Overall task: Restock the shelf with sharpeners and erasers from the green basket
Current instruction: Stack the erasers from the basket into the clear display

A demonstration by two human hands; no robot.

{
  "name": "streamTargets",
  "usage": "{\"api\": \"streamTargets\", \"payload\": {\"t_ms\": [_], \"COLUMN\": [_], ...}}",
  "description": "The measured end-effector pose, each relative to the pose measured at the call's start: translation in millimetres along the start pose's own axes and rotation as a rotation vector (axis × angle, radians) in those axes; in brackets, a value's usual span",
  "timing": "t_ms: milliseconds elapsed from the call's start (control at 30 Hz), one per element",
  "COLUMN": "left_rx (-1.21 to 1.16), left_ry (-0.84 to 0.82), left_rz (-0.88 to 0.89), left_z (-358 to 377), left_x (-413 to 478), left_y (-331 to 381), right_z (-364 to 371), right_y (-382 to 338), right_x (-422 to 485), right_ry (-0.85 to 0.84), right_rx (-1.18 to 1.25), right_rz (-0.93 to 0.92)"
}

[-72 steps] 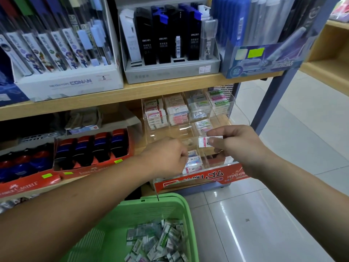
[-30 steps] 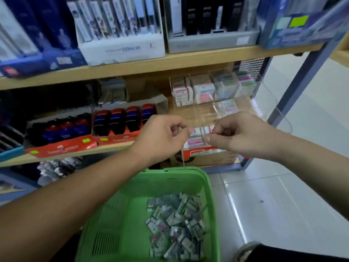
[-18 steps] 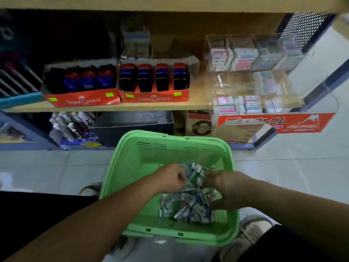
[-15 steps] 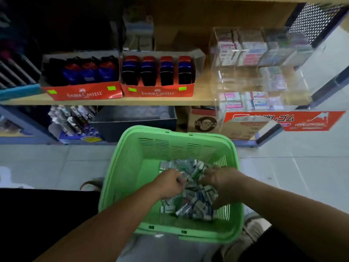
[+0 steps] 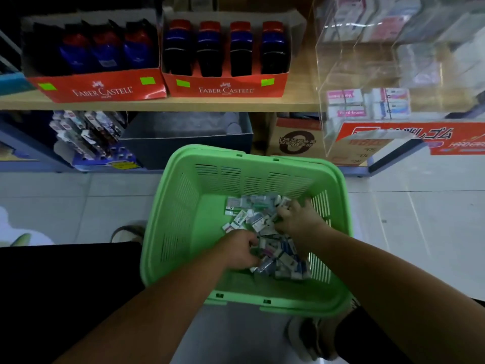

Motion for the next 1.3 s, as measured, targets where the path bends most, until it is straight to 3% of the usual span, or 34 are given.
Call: {"api": "streamTargets", "payload": {"t_ms": [167,267,367,433,567,700,833,1000,1133,1300], "left_rx": [0.094,0.19,0.037,-0.049,-0.075,-0.277,-0.256,-0.24,-0.237,-0.068], "left_ry": [-0.006,-0.03,-0.149,-0.119,0.022,-0.057,-0.079,-0.119,-0.18,-0.183], "left_rz": [-0.004,0.003,-0.03,-0.063,-0.07,-0.09,-0.107,-0.109,-0.104,-0.148], "left_z": [3,8,28,35,33,36,33,35,47,46], "left_x": [7,16,23,29,38,40,44,33,20,4], "left_y": [7,14,24,32,34,26,23,24,33,37], "right_z": [-7,-19,-24,-26,-20,-13,-17,-35,-48,-57], "right_y": [11,26,50,60,59,61,63,59,55,52], "right_x": [3,1,-1,-1,-4,-6,-13,-34,-53,-84], "right_ry": [0.067,0.226,0.409,0.518,0.533,0.561,0.594,0.529,0.482,0.522], "right_rx": [0.041,0.31,0.56,0.738,0.972,1.282,1.473,1.538,1.42,1.229], "right_rz": [-0.005,0.022,0.094,0.116,0.118,0.138,0.165,0.154,0.21,0.251]}}
Point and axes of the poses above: each hand's wrist, its own x-axis towards the middle knuckle, its own z-axis out of the palm, y = z × x, the point moved 10 cm from there along x, towards the middle knuckle, and after that the axes turned 14 degrees about -z, right-handed, at the moved point
